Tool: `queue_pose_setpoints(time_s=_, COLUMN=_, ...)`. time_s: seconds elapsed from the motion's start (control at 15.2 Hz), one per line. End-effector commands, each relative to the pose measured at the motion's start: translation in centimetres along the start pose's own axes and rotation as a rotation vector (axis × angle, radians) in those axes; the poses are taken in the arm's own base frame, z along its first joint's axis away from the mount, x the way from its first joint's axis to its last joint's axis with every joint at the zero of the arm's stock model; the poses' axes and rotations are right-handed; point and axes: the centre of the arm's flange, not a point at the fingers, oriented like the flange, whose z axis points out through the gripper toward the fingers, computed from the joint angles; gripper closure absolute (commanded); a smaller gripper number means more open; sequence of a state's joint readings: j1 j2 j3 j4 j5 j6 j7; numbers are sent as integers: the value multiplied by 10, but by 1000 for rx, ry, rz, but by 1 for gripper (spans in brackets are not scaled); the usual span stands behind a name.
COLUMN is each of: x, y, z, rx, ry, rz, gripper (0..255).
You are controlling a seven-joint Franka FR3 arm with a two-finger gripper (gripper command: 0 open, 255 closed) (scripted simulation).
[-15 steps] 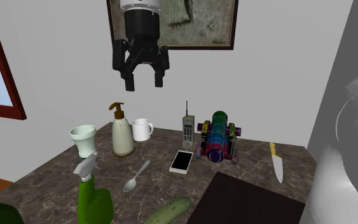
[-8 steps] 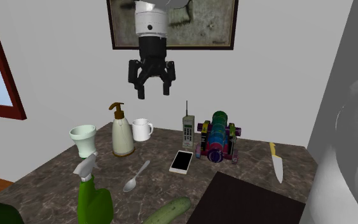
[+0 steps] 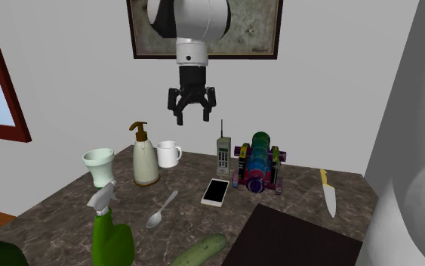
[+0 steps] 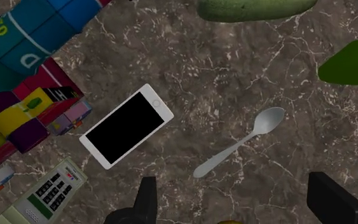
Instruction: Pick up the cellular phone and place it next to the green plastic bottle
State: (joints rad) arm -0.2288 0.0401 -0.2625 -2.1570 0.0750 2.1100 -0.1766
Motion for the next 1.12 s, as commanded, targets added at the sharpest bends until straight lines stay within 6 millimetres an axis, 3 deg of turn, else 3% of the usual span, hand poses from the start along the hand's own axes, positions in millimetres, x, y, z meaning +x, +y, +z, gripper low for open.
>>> queue_pose_setpoints(time_s=0.0, x=16, y=21, z=9, rx=-1, ry=1, rz=37, gripper=0)
queue_pose_setpoints(time_s=0.53, x=65, y=105, z=49, rx=0, ry=6, rz=181, gripper=0)
queue_pose_setpoints(time_s=1.06, x=103, y=195, z=88, rx=0, ry=11, rz=325, gripper=0)
